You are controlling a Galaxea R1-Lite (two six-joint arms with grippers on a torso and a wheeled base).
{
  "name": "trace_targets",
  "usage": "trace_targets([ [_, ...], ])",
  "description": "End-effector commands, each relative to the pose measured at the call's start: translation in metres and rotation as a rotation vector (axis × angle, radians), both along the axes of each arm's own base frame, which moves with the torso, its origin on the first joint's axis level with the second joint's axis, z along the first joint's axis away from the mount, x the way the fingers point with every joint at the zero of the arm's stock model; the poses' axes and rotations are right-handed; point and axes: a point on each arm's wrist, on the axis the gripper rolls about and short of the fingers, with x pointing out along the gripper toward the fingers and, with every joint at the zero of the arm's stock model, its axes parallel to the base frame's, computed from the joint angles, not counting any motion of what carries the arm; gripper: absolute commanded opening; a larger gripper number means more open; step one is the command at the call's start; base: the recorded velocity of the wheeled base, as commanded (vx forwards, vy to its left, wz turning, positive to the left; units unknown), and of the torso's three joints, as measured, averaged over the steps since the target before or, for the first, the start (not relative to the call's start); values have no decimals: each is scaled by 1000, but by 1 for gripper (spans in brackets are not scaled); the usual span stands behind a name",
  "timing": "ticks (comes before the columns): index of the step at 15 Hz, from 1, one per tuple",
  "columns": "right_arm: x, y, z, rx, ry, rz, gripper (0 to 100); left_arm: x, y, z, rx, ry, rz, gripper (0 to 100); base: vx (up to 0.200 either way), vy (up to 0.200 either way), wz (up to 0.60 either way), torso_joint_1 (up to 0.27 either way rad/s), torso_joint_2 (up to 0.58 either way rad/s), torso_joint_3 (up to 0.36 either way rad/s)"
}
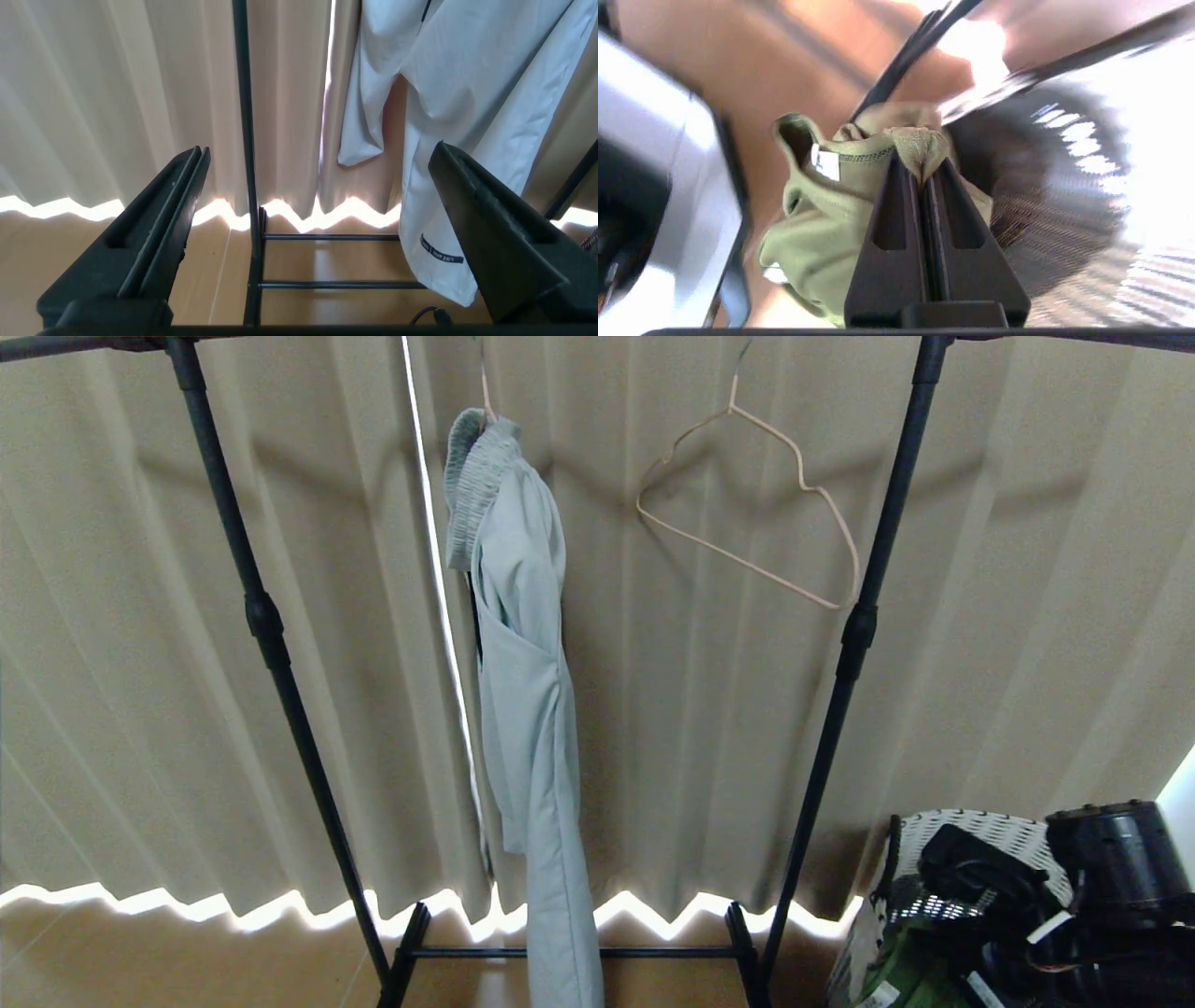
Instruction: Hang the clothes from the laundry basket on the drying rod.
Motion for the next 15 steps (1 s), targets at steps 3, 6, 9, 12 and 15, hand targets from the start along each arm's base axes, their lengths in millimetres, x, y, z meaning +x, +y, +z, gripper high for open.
trace_targets([
  [3, -64, -13, 91, 102, -436, -11, 0, 0, 0, 0, 1, -1, 1, 100, 0, 0, 0, 0, 0, 0],
  [6, -85, -17, 107, 196, -554, -56, 0, 0, 0, 0, 1, 1, 1, 100, 0, 0, 0, 0, 0, 0],
  [9, -93, -19, 115, 277, -592, -102, 0, 0, 0, 0, 1, 1, -1, 100, 0, 0, 0, 0, 0, 0],
  [12, -94, -19, 116, 278, -595, -102, 0, 0, 0, 0, 1, 1, 1, 100, 0, 0, 0, 0, 0, 0],
  [15, -93, -19, 115, 276, -586, -99, 0, 0, 0, 0, 1, 1, -1, 100, 0, 0, 0, 0, 0, 0],
])
